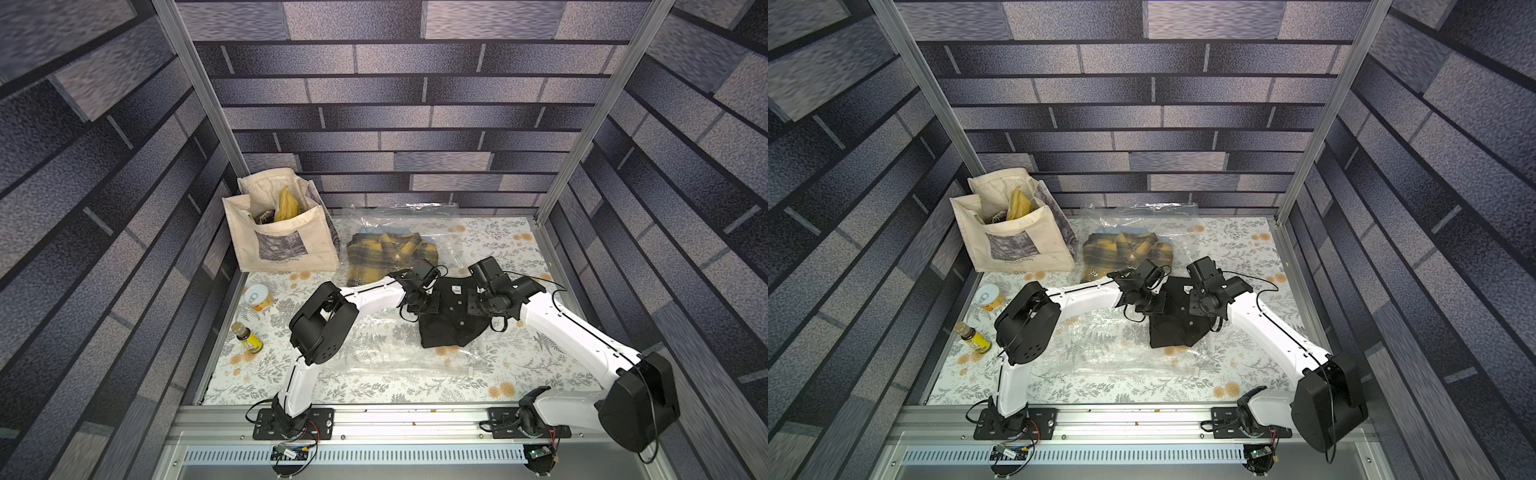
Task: Place the folded shirt into the vacuum bag
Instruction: Pick up the shirt in the vacuum bag.
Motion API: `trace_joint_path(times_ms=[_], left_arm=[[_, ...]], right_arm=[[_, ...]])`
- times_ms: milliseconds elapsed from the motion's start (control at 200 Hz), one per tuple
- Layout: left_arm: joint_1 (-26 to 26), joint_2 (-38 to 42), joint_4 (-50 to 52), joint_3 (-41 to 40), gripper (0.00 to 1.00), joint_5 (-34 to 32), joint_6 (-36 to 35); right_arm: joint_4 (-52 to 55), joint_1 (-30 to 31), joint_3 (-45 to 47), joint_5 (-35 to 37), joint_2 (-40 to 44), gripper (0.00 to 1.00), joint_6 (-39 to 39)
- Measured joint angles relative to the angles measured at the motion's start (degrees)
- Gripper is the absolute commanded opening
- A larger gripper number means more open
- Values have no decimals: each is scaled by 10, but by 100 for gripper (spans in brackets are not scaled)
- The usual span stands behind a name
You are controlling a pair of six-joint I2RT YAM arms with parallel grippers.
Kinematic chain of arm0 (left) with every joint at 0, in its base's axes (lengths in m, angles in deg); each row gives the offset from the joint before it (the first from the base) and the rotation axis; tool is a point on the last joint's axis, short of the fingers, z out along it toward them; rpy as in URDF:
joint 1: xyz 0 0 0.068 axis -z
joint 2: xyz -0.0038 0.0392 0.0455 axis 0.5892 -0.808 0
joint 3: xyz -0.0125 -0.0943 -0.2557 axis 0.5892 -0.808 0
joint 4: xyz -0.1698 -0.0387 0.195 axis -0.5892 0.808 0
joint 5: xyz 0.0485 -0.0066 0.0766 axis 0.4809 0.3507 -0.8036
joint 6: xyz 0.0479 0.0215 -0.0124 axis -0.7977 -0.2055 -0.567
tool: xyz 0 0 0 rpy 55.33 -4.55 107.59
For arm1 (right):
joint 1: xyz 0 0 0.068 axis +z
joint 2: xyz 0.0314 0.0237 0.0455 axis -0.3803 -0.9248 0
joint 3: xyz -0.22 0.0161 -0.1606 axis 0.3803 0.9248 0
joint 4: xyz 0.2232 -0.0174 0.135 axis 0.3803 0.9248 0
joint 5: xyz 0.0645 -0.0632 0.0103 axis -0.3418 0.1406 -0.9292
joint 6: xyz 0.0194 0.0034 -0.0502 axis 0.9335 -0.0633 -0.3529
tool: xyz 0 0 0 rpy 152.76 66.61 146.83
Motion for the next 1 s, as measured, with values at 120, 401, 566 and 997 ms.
trace_joint_path(times_ms=[120,401,566,997], left_arm=[[-10,42,-5,-25,40,-2,4],[-14,12,-93,-95,39,14,58],[-20,10,-131,-104,38,24,78],[-86,128,-76,-152,39,13,59]], right_arm=[[19,34,-34,35,-23,0,-11],[19,129,-85,70,-105,0,-21],[-15,153,-81,41,-161,0,-19],[-70,153,-64,-60,-220,58,4]])
